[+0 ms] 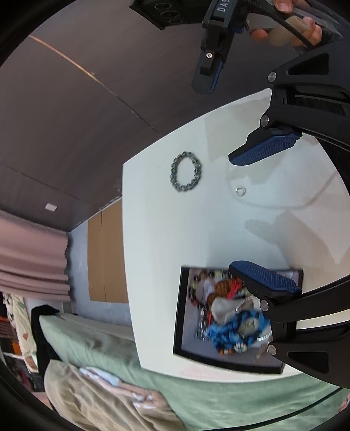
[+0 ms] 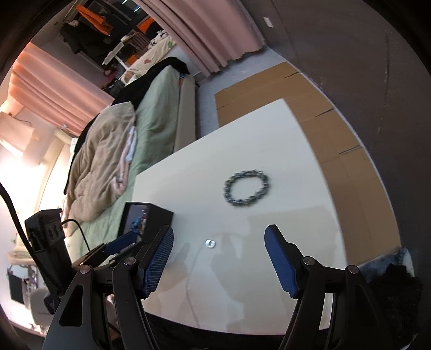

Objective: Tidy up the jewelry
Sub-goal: 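Move the left gripper to the small silver ring and grasp it, then carry the ring toward the box with left gripper while right gripper grasps grey bead bracelet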

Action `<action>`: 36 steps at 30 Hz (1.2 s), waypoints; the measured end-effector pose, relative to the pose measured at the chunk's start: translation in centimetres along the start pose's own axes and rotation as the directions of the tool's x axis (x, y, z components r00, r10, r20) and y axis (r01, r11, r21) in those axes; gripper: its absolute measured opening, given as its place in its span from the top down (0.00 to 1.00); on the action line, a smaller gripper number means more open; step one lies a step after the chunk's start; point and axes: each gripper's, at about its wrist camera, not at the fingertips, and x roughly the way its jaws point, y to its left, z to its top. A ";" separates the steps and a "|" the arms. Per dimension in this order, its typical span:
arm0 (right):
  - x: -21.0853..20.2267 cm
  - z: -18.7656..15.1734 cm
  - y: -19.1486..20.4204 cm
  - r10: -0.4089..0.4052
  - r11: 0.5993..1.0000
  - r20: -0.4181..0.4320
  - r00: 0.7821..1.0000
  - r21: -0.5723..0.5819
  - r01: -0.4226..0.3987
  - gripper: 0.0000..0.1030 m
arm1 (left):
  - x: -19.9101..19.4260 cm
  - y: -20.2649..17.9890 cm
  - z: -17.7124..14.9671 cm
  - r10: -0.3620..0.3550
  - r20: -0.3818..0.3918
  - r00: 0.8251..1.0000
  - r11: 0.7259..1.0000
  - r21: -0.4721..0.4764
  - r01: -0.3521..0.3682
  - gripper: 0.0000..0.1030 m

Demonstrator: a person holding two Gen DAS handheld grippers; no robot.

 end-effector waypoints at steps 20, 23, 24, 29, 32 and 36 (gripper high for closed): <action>-2.5 -0.5 -5.5 -0.015 0.998 0.024 1.000 0.065 0.013 0.32 | 7.5 -4.8 -2.3 0.107 -0.095 0.990 0.986 0.139 -0.094 0.64; -2.5 -0.5 -5.6 -0.017 0.998 0.030 0.999 0.060 0.015 0.32 | 8.2 -5.0 -2.5 0.122 -0.104 0.987 0.983 0.151 -0.105 0.64; -2.5 -0.5 -5.6 -0.020 0.998 0.031 0.999 0.060 0.018 0.32 | 8.1 -5.1 -2.5 0.129 -0.088 0.988 0.980 0.160 -0.114 0.65; -1.9 -0.5 -5.3 -0.024 0.998 0.025 0.999 0.060 0.023 0.32 | 8.3 -5.3 -2.3 0.174 -0.084 0.981 0.971 0.182 -0.157 0.87; -1.2 -0.2 -5.2 -0.009 0.998 0.024 1.000 0.059 0.008 0.32 | 7.8 -4.7 -1.8 0.146 -0.100 0.984 0.980 0.154 -0.130 0.87; 0.4 0.4 -5.9 0.008 0.995 0.016 1.000 0.101 -0.009 0.32 | 6.1 -4.3 -0.8 0.134 -0.063 0.989 0.983 0.136 -0.124 0.87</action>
